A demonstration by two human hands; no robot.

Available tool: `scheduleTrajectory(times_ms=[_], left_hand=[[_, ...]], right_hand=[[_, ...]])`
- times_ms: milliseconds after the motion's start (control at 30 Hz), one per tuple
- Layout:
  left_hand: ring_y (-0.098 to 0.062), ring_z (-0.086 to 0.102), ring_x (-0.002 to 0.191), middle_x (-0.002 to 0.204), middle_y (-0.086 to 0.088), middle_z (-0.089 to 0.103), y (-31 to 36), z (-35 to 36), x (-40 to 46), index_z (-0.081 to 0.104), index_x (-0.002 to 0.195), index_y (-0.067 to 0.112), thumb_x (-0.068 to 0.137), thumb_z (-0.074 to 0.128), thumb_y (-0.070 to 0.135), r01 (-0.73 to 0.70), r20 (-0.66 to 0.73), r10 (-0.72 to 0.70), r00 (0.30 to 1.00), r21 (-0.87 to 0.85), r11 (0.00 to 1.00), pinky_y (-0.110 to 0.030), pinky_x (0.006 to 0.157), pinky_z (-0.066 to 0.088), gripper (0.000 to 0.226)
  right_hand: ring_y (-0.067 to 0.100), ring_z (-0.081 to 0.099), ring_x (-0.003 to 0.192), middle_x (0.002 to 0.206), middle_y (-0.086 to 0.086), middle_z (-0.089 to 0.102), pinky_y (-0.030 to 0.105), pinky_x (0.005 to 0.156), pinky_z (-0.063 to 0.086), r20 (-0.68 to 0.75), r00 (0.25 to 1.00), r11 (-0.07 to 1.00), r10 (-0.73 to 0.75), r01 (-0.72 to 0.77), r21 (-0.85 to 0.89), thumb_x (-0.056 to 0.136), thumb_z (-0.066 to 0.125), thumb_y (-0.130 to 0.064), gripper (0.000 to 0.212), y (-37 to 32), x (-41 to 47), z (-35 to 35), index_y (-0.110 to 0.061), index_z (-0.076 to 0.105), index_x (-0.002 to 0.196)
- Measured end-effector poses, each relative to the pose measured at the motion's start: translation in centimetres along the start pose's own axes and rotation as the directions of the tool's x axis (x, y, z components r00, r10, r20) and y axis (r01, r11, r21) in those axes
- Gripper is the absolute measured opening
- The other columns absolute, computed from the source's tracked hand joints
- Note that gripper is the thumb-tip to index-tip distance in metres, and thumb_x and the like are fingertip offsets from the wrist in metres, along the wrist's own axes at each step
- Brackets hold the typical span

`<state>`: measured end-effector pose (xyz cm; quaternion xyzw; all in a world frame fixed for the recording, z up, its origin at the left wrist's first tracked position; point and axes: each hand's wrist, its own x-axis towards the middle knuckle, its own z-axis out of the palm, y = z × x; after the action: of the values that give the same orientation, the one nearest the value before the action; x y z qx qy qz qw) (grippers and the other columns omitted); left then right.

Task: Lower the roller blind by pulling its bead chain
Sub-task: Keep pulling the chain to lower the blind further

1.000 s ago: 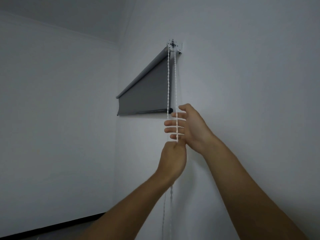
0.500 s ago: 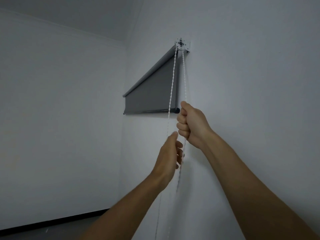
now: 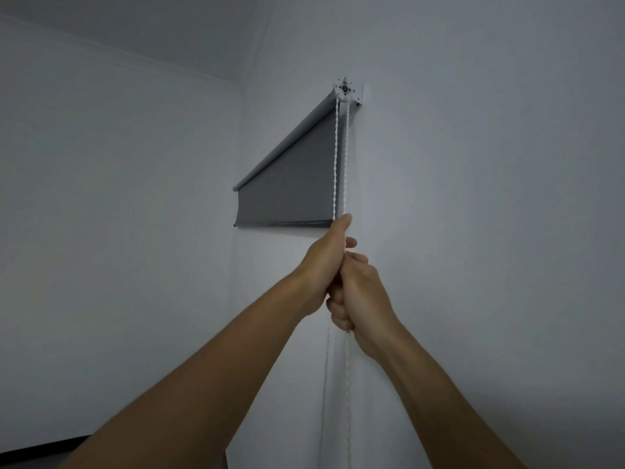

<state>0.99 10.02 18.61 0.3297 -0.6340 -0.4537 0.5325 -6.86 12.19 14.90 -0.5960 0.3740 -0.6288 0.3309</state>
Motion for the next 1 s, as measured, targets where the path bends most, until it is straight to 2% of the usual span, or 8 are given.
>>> scheduleTrajectory(times_ms=[167,233,300,433,600,767,867,1000], left_hand=[[-0.018,0.064,0.056,0.062,0.000,0.065,1.6,-0.4,0.5,0.059,0.098,0.012,0.085,0.068,0.041,0.064,0.081,-0.059,0.995,-0.066,0.996,-0.028,0.054,0.051,0.034],[-0.012,0.045,0.041,0.051,0.004,0.047,2.1,-0.3,0.8,0.055,0.082,0.015,0.086,0.068,0.034,0.117,0.083,-0.111,0.990,-0.075,0.990,-0.022,0.040,0.038,0.023],[-0.010,0.022,0.036,0.047,0.007,0.028,2.5,-0.1,1.1,0.039,0.063,0.021,0.089,0.061,0.029,0.141,0.059,-0.136,0.989,-0.084,0.987,-0.018,0.031,0.022,0.035],[-0.011,0.017,0.033,0.043,0.008,0.025,2.2,0.4,1.3,0.027,0.058,0.023,0.094,0.047,0.024,0.075,-0.005,-0.075,0.997,-0.064,0.995,-0.016,0.030,0.018,0.041],[-0.011,0.020,0.033,0.047,0.004,0.027,0.9,1.0,0.5,0.030,0.059,0.021,0.091,0.046,0.023,-0.017,-0.115,0.014,0.993,-0.020,1.000,-0.018,0.034,0.019,0.036],[-0.012,0.038,0.031,0.041,0.003,0.047,-1.2,1.1,-1.0,0.062,0.066,0.011,0.089,0.047,0.025,-0.058,-0.147,0.067,0.987,0.061,0.996,-0.018,0.037,0.027,0.031],[-0.008,0.036,0.032,0.036,0.011,0.043,-2.9,1.3,-1.7,0.055,0.065,0.019,0.092,0.042,0.023,-0.106,-0.134,0.123,0.983,0.127,0.986,-0.019,0.037,0.025,0.030],[-0.005,0.036,0.028,0.034,0.013,0.040,-4.9,1.3,-2.3,0.044,0.056,0.023,0.101,0.039,0.030,-0.101,-0.142,0.128,0.982,0.188,0.977,-0.018,0.039,0.027,0.046]], right_hand=[[0.010,0.022,0.038,0.050,0.000,0.027,0.021,0.041,0.017,0.073,0.997,0.999,0.037,-0.035,-0.033,0.103,0.039,-0.036,0.042,1.6,-2.1,0.3,-0.020,0.034,0.064],[0.009,0.022,0.039,0.051,0.000,0.027,0.021,0.040,0.018,0.085,0.996,0.996,0.002,0.006,-0.086,0.104,0.041,-0.041,0.045,2.6,-2.9,0.4,-0.020,0.031,0.065],[0.009,0.021,0.040,0.053,0.001,0.026,0.021,0.040,0.018,0.094,0.995,0.995,-0.028,0.037,-0.089,0.103,0.042,-0.038,0.044,3.3,-3.3,0.4,-0.019,0.027,0.066],[0.012,0.024,0.044,0.051,0.000,0.031,0.025,0.045,0.020,0.160,0.985,0.997,0.067,-0.059,-0.055,0.095,0.034,-0.031,0.037,3.8,-2.5,-0.1,-0.020,0.033,0.060],[0.017,0.064,0.053,0.057,0.003,0.065,0.031,0.055,0.048,0.040,0.997,0.998,0.060,-0.060,-0.003,0.099,0.025,-0.036,0.050,3.7,-0.2,-0.8,-0.011,0.063,0.079],[0.024,0.054,0.059,0.063,0.011,0.055,0.033,0.051,0.045,0.074,0.992,0.966,0.104,-0.119,0.231,0.091,0.034,-0.044,0.047,1.0,2.9,-1.2,-0.014,0.063,0.069],[0.027,0.065,0.065,0.076,0.018,0.067,0.036,0.065,0.051,0.199,0.966,0.928,0.162,-0.218,0.301,0.092,0.039,-0.047,0.051,-0.9,4.5,-1.7,-0.005,0.066,0.103],[0.027,0.060,0.053,0.067,0.014,0.064,0.029,0.051,0.046,0.304,0.937,0.886,0.171,-0.281,0.369,0.091,0.046,-0.044,0.043,-3.0,5.7,-1.5,-0.005,0.062,0.099]])
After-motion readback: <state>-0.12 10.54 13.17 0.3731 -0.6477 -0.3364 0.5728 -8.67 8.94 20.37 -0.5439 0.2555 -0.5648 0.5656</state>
